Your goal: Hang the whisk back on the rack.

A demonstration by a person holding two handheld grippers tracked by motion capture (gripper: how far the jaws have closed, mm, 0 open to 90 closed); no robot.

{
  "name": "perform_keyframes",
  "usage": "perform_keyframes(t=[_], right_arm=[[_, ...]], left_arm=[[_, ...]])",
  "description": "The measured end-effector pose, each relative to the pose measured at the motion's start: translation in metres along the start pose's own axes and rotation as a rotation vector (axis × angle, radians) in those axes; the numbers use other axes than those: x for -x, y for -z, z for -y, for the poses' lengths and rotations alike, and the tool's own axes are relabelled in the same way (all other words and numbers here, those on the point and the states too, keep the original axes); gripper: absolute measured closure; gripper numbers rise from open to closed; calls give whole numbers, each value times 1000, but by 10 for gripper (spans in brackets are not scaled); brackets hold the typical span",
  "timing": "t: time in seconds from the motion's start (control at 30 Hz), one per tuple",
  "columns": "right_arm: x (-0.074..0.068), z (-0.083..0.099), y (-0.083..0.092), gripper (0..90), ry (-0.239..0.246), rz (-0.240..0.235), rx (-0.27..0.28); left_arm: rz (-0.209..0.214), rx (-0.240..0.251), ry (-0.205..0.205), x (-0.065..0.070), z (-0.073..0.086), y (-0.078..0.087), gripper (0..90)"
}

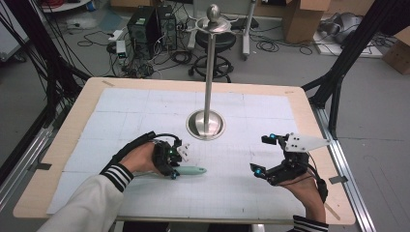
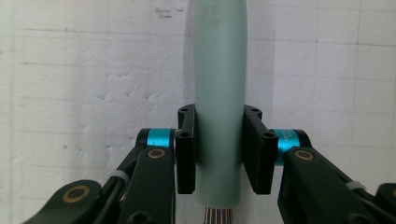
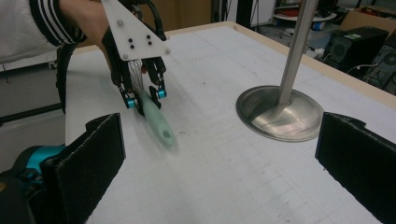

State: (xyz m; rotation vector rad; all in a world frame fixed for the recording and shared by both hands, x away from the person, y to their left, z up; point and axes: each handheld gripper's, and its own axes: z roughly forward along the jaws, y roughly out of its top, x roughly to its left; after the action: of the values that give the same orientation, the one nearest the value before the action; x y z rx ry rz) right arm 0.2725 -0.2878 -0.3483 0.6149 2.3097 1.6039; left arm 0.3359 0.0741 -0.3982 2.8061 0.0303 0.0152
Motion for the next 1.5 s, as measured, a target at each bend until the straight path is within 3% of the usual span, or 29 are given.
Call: perform_keyframes(t=[0.57, 0.63, 0.8, 1.13, 1.33, 1.5], right_arm=[[0, 0, 1, 5, -4, -1, -1], [0, 0, 1, 4, -4, -1, -1], [0, 1, 2, 5, -3, 0, 3], [0, 1, 3, 5, -3, 0, 6], [0, 2, 3, 5, -6, 1, 0], [1, 2, 2, 5, -4, -1, 0]], left_arm=[[-26, 137, 23, -1, 1, 34, 693], [-49, 155, 39, -1, 1, 39, 693], [-62, 191, 69, -3, 3, 50, 693], [-71, 283, 75, -4, 8, 72, 693], [-98, 347, 121, -7, 15, 86, 693], [-108, 358, 126, -9, 18, 96, 693]])
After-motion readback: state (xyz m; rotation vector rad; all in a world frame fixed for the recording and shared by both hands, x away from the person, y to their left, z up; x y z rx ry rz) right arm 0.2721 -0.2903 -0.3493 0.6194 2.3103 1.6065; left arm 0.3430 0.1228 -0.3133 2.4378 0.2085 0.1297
